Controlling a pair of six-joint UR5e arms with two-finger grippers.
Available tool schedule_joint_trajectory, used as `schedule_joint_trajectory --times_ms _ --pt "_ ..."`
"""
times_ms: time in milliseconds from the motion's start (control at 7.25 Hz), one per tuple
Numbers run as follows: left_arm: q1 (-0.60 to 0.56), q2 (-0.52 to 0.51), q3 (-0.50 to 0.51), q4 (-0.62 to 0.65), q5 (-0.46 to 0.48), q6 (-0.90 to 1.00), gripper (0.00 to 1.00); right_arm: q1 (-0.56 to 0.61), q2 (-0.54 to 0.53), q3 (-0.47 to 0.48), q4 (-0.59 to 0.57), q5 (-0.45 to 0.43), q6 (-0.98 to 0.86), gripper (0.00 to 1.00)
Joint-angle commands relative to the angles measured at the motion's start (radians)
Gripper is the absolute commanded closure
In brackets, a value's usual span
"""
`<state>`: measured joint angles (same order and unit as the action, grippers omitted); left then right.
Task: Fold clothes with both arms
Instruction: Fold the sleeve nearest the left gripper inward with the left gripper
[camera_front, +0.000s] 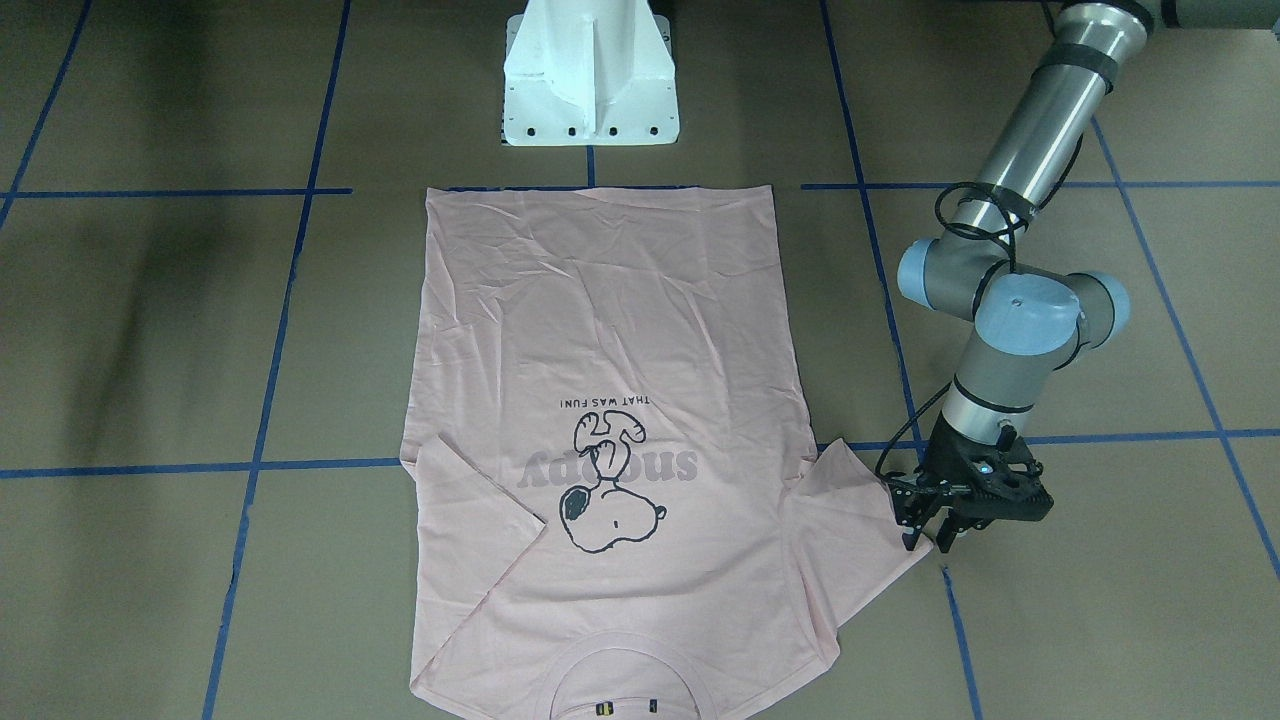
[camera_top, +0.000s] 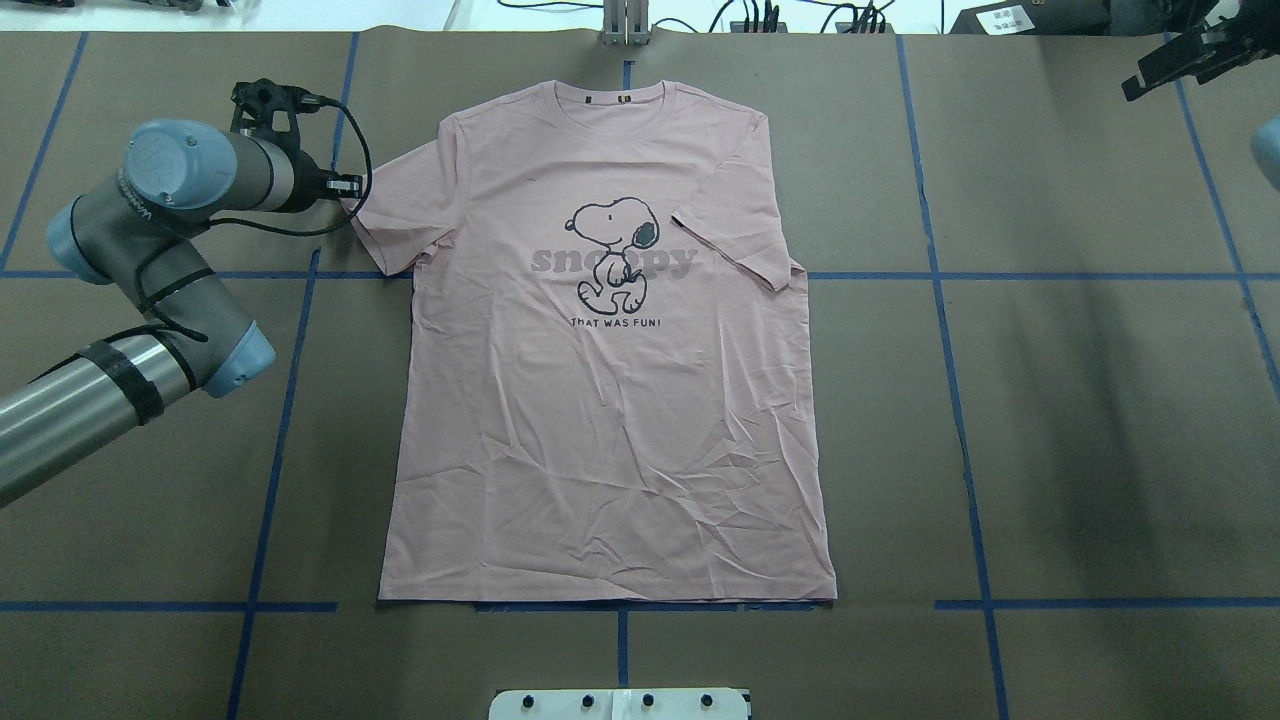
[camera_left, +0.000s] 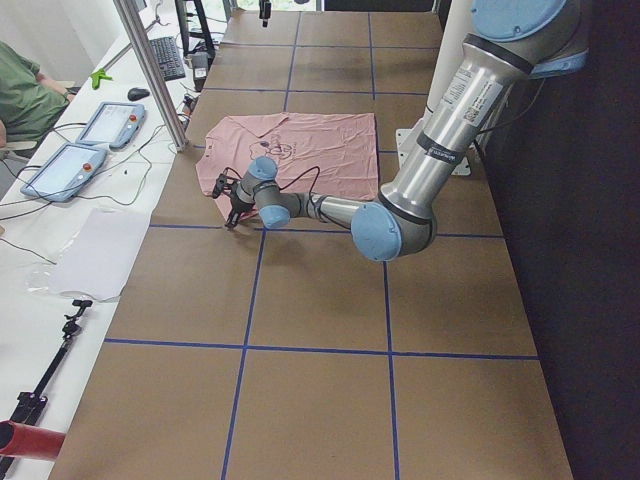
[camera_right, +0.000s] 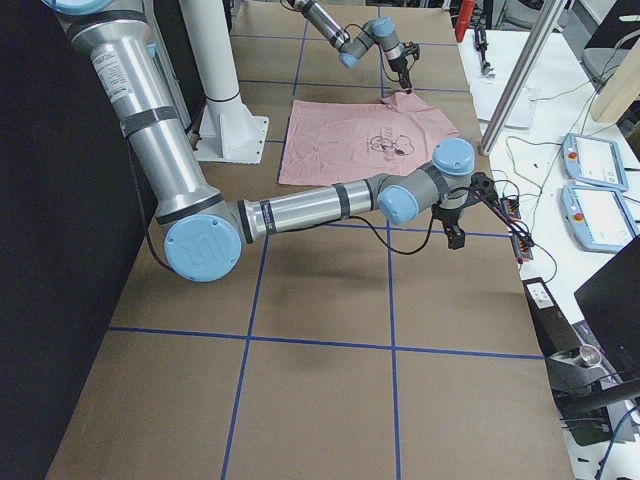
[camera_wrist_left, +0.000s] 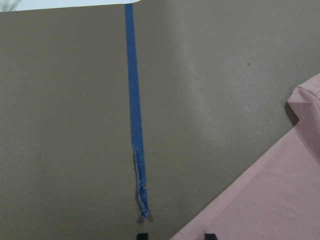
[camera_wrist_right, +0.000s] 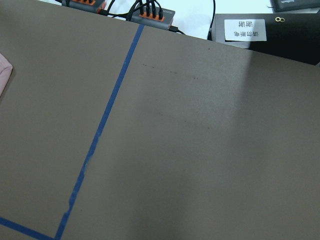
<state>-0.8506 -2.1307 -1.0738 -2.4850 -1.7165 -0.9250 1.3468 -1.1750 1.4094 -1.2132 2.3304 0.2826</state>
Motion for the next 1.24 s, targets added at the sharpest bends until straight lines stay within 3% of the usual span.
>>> schedule_joint_trajectory --times_ms 0,138,552,966,1103 --pt "0.008 0.000 -0.001 -0.002 0.000 0.000 0.73 0.000 0.000 -0.001 0.000 0.000 0.004 0.00" --pt "0.008 0.000 -0.003 -0.002 0.000 -0.024 1.00 0.000 0.000 0.000 0.000 0.000 0.004 0.00" --pt "0.008 0.000 -0.065 0.014 -0.008 -0.020 1.00 0.000 0.000 0.002 0.000 0.000 0.006 0.00" --pt "0.011 -0.075 -0.222 0.286 -0.009 -0.034 1.00 -0.001 0.000 0.002 0.000 0.000 0.007 0.00" --pt "0.033 -0.116 -0.242 0.357 -0.008 -0.122 1.00 -0.002 0.000 0.003 0.000 0.000 0.007 0.00"
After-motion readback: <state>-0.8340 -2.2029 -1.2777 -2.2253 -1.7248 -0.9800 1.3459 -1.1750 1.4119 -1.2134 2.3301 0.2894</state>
